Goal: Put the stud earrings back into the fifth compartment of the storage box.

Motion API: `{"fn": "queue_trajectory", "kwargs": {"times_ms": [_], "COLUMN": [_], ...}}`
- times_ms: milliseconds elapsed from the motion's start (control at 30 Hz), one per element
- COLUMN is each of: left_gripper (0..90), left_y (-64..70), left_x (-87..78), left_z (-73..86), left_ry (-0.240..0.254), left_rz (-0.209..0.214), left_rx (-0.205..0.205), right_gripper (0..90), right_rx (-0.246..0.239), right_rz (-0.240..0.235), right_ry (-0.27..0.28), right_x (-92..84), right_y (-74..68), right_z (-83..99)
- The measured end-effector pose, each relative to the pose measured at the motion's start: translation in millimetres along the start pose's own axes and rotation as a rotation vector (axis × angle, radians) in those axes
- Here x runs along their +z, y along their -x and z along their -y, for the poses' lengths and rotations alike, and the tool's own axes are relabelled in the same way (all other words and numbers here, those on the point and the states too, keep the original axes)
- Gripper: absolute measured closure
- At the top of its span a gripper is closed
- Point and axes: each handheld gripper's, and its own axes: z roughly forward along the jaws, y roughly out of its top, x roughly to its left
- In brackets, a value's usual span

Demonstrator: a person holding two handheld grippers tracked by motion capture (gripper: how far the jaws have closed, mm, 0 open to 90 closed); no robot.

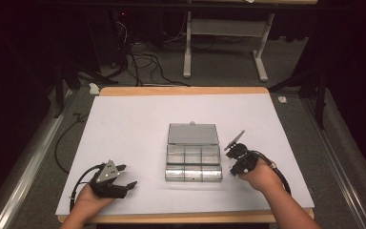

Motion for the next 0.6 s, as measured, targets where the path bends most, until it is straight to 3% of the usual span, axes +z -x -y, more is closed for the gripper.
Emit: {"fn": "queue_trajectory", "kwargs": {"times_ms": [267, 300, 600], "left_gripper": [25.5, 25.5, 25.5], "left_y": [0.2, 0.2, 0.3], "left_x": [0.3, 0.3, 0.0], "left_z": [-0.1, -0.1, -0.1], "left_ry": [-0.001, -0.001, -0.001], "left_rz": [-0.002, -0.002, -0.002], "left_rx": [0.0, 0.0, 0.0], "right_gripper": [87.0, 87.0, 86.9], "right_rx": [0.014, -0.017, -0.026], "right_rz": [-0.015, -0.017, -0.02], "right_ry": [0.017, 0.028, 0.056], "right_x": [-12.9, -14.3, -38.0], "right_y": [-1.8, -0.5, -11.7], "right_z": [0.3, -0.5, -8.9]}}
